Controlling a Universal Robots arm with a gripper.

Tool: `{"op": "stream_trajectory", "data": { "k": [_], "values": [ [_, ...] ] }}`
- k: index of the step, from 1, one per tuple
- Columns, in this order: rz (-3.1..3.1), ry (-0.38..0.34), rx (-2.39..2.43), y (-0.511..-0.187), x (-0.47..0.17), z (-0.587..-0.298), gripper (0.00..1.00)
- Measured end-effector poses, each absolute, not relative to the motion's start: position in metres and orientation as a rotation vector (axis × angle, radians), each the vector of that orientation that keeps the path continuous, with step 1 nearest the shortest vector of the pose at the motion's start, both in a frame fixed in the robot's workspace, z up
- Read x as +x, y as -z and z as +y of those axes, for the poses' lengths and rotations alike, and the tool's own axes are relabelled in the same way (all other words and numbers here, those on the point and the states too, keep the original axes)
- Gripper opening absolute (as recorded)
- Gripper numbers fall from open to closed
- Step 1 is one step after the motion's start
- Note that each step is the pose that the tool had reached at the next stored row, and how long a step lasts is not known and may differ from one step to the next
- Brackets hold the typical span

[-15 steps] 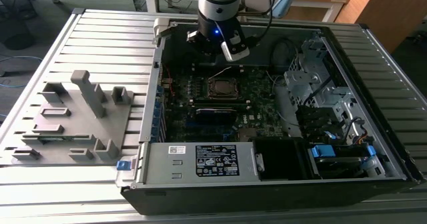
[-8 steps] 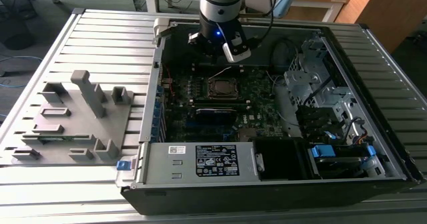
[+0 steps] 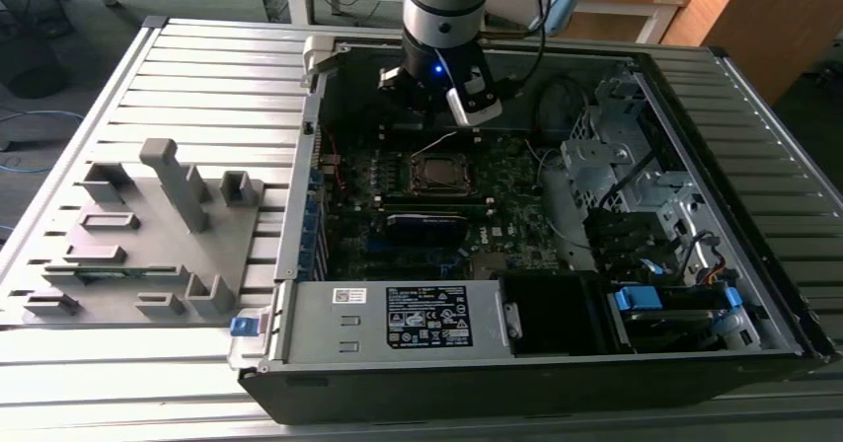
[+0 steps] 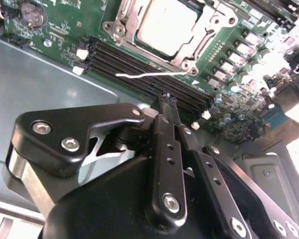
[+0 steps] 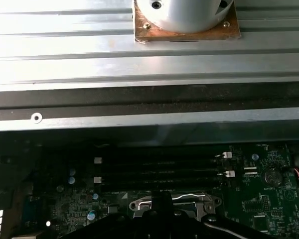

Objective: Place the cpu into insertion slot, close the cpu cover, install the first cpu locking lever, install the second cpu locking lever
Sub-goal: 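Install the first cpu locking lever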

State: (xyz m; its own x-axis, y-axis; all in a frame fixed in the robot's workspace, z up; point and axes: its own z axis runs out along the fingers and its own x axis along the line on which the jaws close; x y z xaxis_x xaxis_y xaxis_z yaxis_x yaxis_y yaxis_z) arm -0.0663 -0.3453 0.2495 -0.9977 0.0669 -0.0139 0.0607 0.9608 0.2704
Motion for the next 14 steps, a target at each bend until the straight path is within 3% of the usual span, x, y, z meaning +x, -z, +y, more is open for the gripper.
{"op": "stream_trajectory", "data": {
  "k": [14],
  "values": [
    [3.089, -0.409, 0.102, -0.2429, -0.0663, -0.3453, 0.11]
  ]
}}
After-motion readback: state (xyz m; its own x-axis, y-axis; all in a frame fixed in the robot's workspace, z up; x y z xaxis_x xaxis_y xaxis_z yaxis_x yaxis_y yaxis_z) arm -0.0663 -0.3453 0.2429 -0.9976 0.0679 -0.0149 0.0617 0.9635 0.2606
